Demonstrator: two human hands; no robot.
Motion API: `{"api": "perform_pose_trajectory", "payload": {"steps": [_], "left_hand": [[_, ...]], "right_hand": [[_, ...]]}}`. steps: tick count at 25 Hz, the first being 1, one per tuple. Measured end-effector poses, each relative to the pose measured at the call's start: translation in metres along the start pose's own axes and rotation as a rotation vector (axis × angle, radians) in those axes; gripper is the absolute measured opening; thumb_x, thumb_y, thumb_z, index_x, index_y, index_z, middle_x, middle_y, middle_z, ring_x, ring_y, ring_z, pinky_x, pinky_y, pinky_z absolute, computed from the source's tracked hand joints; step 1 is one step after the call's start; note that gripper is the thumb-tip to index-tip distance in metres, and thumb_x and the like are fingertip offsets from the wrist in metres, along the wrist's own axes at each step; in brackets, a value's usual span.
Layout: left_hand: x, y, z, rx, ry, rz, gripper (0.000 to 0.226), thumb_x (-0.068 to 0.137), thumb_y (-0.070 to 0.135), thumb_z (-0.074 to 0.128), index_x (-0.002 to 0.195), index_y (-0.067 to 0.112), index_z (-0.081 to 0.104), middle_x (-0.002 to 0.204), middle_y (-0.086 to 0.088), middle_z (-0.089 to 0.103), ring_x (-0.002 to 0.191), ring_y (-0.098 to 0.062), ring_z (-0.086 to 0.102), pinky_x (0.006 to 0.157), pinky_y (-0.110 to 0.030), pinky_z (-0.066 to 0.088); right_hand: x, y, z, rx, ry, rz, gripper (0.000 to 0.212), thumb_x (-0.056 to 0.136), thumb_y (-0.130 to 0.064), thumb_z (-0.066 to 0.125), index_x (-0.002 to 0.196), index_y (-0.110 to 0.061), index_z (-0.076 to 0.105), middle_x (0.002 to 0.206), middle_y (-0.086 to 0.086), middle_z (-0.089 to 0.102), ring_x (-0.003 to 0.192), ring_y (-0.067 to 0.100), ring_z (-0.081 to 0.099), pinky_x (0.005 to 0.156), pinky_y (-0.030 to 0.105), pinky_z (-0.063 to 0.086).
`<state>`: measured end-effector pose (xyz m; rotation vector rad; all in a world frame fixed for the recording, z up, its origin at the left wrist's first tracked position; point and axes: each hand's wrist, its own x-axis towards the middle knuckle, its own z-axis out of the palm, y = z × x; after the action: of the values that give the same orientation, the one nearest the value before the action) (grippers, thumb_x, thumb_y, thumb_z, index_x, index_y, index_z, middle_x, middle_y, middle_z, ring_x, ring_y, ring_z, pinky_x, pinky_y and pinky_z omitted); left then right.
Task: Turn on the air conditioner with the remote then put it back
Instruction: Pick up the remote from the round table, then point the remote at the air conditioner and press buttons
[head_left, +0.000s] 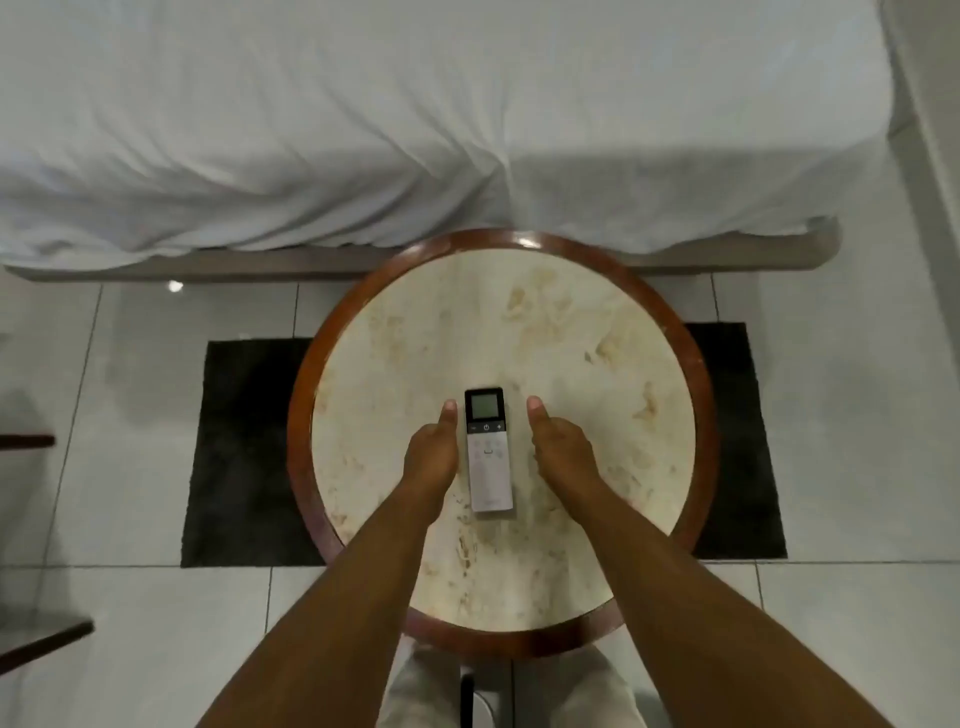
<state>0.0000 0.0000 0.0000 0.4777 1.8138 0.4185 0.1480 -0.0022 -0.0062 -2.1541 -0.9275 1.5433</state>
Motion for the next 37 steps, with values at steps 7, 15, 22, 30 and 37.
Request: {"api": "perform_pose_trajectory", "payload": {"steps": [7,15,22,30,37], "left_hand": [[0.019,-0.024,0.019,-0.094,-0.048,-0.114,0.023,0.091,0.020,0.049,0.093,0.009,0.069,0.087,-0.012,0.074,0.071,-0.023,0.067,0.057,-0.027,0.048],[-0.030,-0.001,0.007,-0.122,-0.046,-0.030,0.018,0.084,0.013,0.053,0.092,0.013,0.070,0.092,-0.012,0.073,0.086,-0.030,0.068,0.072,-0.037,0.055],[-0.138,0.119,0.017,-0.019,-0.227,0.334,0.023,0.090,0.012,0.047,0.080,0.023,0.064,0.088,0.001,0.068,0.080,-0.020,0.064,0.061,-0.027,0.048],[-0.288,0.265,0.031,0.261,-0.195,1.040,0.023,0.092,0.032,0.052,0.100,0.016,0.067,0.109,0.002,0.065,0.096,-0.018,0.056,0.084,-0.030,0.044],[-0.427,0.362,0.049,0.399,-0.045,1.581,0.057,0.088,0.053,0.053,0.132,0.017,0.050,0.136,-0.009,0.054,0.121,-0.030,0.050,0.097,-0.042,0.043]], "right_hand": [[0.017,0.021,0.041,-0.073,-0.009,0.037,0.039,0.098,-0.035,0.050,0.079,-0.006,0.067,0.080,0.010,0.069,0.071,0.025,0.063,0.061,0.029,0.044],[-0.024,0.004,0.031,0.169,0.020,0.103,0.026,0.096,-0.033,0.055,0.088,-0.010,0.066,0.085,0.008,0.069,0.077,0.024,0.066,0.061,0.029,0.048],[-0.097,-0.096,-0.086,0.404,0.140,-0.077,0.026,0.096,-0.037,0.055,0.089,-0.012,0.060,0.082,0.005,0.068,0.067,0.019,0.064,0.054,0.026,0.045],[-0.225,-0.205,-0.258,0.576,0.434,-0.420,0.028,0.094,-0.039,0.057,0.079,-0.016,0.060,0.090,0.016,0.071,0.075,0.032,0.067,0.076,0.042,0.055],[-0.369,-0.250,-0.390,0.763,0.569,-0.738,0.030,0.097,-0.033,0.054,0.106,-0.004,0.056,0.086,0.023,0.072,0.058,0.035,0.073,0.052,0.039,0.061]]}}
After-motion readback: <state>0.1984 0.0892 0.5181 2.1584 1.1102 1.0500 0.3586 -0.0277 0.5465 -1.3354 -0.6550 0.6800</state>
